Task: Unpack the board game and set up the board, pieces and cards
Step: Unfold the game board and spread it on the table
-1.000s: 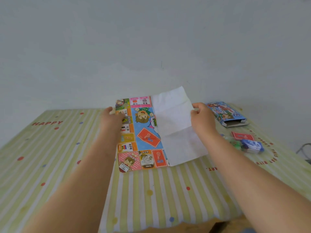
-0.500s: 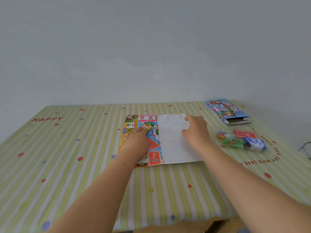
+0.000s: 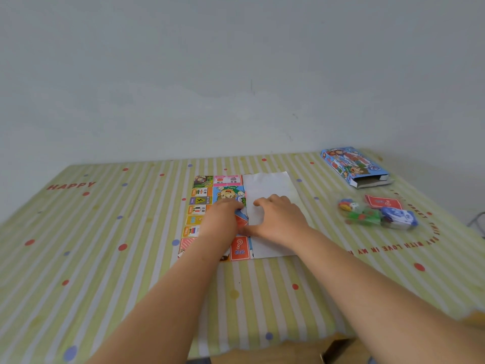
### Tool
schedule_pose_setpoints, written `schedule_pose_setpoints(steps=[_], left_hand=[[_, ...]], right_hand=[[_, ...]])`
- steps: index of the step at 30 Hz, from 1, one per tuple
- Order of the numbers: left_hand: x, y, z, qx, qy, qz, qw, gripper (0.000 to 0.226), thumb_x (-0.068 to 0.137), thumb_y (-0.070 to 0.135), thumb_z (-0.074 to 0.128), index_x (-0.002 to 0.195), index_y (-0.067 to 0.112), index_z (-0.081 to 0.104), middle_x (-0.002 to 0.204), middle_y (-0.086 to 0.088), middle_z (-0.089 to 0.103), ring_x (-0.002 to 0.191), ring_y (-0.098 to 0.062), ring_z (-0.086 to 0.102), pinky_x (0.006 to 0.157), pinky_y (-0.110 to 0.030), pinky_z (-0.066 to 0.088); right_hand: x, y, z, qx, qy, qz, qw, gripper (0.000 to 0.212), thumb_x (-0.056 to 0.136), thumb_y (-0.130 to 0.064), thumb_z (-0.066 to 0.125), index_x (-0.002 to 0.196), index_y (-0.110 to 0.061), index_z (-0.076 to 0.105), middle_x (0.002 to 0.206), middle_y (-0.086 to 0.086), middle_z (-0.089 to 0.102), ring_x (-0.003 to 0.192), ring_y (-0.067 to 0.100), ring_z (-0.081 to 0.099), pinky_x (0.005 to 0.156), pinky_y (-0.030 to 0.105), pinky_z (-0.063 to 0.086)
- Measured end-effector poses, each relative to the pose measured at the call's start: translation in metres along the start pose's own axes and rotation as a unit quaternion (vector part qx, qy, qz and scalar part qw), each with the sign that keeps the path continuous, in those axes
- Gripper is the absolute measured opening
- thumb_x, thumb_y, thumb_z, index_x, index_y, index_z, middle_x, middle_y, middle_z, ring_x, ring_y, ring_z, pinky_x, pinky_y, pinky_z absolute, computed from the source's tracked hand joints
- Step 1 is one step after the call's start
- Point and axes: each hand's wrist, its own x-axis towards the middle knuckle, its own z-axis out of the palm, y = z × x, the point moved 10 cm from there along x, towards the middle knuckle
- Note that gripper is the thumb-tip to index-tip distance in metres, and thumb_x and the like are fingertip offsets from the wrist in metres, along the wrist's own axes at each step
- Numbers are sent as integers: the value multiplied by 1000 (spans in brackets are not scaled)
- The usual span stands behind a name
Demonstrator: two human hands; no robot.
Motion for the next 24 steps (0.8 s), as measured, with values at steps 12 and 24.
schedule_pose_setpoints(steps=[12, 24], left_hand=[[-4, 4, 0, 5, 14, 18, 1000, 45, 92, 7, 51, 135, 20, 51, 141, 0, 48, 127, -19, 46, 103, -32, 41], [-5, 0, 0, 24, 26, 14, 999, 46, 98, 41, 43, 138, 19, 46, 145, 0, 43, 133, -17, 37, 107, -32, 33]], right_hand=[[-11, -16, -16, 3, 35, -19, 999, 47, 80, -47, 61, 114, -18, 48, 111, 2, 52, 103, 24, 53, 72, 33, 39], [-23, 8, -113, 91, 195, 35, 976, 22, 85, -15, 56, 105, -20, 49, 98, -4, 58, 82, 20, 57, 64, 31, 42]])
